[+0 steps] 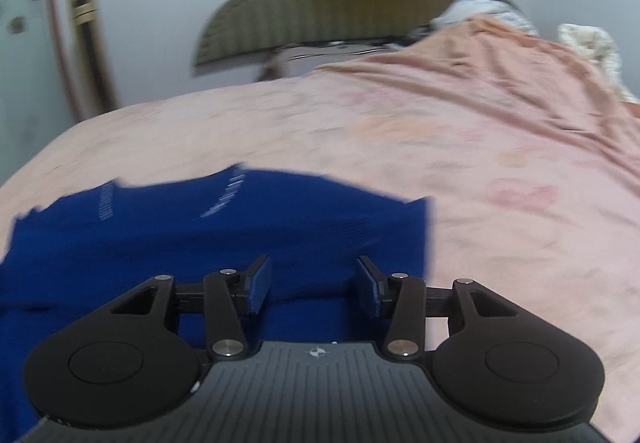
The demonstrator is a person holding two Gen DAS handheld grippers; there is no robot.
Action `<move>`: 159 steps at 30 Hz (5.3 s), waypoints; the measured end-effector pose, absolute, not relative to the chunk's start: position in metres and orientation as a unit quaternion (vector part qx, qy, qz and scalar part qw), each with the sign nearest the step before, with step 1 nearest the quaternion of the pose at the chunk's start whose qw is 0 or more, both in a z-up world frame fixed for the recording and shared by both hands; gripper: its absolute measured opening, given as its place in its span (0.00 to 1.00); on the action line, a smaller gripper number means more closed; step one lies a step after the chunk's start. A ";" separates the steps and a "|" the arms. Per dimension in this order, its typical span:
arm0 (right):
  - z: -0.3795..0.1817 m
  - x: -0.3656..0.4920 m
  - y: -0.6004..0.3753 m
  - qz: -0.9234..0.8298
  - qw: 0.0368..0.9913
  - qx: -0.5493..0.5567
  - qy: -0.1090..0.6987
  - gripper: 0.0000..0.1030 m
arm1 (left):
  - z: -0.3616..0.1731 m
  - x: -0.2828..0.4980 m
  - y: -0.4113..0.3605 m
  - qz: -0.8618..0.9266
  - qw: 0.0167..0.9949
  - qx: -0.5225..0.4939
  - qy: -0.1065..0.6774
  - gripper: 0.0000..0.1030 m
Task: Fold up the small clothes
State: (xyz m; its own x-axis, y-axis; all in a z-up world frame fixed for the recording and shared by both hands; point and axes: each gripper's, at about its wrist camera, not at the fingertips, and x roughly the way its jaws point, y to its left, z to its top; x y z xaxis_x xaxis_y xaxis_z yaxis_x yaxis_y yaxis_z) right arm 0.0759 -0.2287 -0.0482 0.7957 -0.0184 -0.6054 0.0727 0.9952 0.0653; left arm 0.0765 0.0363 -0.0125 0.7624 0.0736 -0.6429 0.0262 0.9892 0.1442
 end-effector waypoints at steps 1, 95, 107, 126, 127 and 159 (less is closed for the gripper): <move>-0.052 0.076 -0.223 -0.015 0.945 0.033 0.326 0.63 | -0.015 0.076 0.033 0.002 0.934 0.061 0.353 0.42; -0.052 -0.058 -0.254 0.092 0.915 0.105 0.378 0.08 | -0.031 0.013 0.110 -0.132 0.906 -0.123 0.384 0.10; -0.019 0.013 -0.248 0.011 0.959 0.022 0.283 0.07 | -0.015 0.027 0.103 -0.052 0.940 -0.056 0.333 0.05; -0.058 -0.091 -0.277 0.040 0.914 0.111 0.388 0.50 | -0.023 -0.064 0.101 -0.105 0.908 -0.065 0.401 0.35; -0.058 -0.098 -0.274 0.046 0.915 0.109 0.386 0.51 | -0.023 -0.070 0.099 -0.111 0.906 -0.064 0.404 0.43; -0.054 -0.144 -0.209 0.073 0.924 0.033 0.374 0.60 | -0.023 -0.120 0.049 -0.042 0.911 0.005 0.411 0.65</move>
State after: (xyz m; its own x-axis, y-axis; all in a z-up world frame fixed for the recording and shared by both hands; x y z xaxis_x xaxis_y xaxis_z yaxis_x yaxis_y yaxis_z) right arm -0.1438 -0.2091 -0.0536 0.7093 0.1590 -0.6868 -0.1093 0.9873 0.1156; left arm -0.1204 0.0493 -0.0235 0.6587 -0.0725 -0.7489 0.0802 0.9964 -0.0259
